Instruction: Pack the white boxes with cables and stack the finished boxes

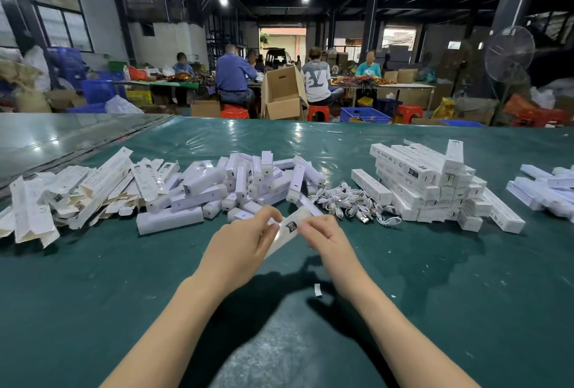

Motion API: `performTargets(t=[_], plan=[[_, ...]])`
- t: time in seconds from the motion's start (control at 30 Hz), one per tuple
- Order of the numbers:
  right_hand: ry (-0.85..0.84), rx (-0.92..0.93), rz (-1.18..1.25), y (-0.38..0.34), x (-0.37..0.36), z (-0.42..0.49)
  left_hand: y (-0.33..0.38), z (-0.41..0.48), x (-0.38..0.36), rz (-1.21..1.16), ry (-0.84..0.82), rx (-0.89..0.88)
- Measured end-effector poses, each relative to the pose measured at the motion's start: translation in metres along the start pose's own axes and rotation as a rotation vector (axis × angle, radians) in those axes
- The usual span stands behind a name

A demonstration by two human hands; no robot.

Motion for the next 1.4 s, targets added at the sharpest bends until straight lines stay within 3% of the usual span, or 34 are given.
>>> performTargets(t=[0.07, 0.13, 0.23, 0.3, 0.33, 0.4, 0.47, 0.53, 0.63, 0.83, 1.2, 1.4], plan=[[-0.148, -0.018, -0.160, 0.002, 0.006, 0.001, 0.001, -0.001, -0.001, 0.042, -0.079, -0.021], [-0.184, 0.022, -0.332, 0.003, 0.009, 0.000, 0.001, -0.002, -0.003, 0.045, -0.148, -0.016], [0.127, 0.157, -0.291, -0.006, 0.027, 0.001, -0.002, -0.002, -0.002, 0.031, -0.174, 0.002], [0.299, 0.235, -0.443, -0.006, 0.048, 0.003, -0.005, -0.001, 0.001, 0.059, -0.152, 0.002], [0.286, 0.246, -0.576, -0.003, 0.055, 0.004, -0.007, 0.000, 0.002, 0.070, -0.137, 0.007], [0.097, 0.180, -0.784, 0.007, 0.058, 0.007, -0.011, 0.001, 0.003, 0.105, -0.128, 0.017], [-0.061, 0.139, -0.854, 0.017, 0.053, 0.006, -0.012, 0.001, 0.001, 0.173, -0.154, 0.026], [-0.111, 0.176, -0.901, 0.016, 0.047, 0.005, -0.015, 0.000, -0.001, 0.215, -0.178, 0.051], [-0.194, 0.175, -0.875, 0.013, 0.043, 0.005, -0.020, -0.001, -0.004, 0.217, -0.227, 0.108], [-0.294, -0.035, -0.710, 0.009, 0.046, 0.003, -0.027, -0.002, -0.005, 0.223, -0.249, 0.174], [-0.375, -0.017, -0.668, 0.007, 0.040, 0.001, -0.028, -0.002, -0.008, 0.169, -0.266, 0.191], [-0.345, 0.019, -0.789, 0.004, 0.034, 0.000, -0.014, -0.004, -0.020, 0.084, -0.204, 0.011]])
Point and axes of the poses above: each hand's wrist, its own z-axis towards the middle knuckle, its own x-axis out of the back of the hand, y = z × x, the point moved 3 cm from there along z, towards the middle knuckle, and after that the axes turned 1 degree about -z, right-handed, at the moved point
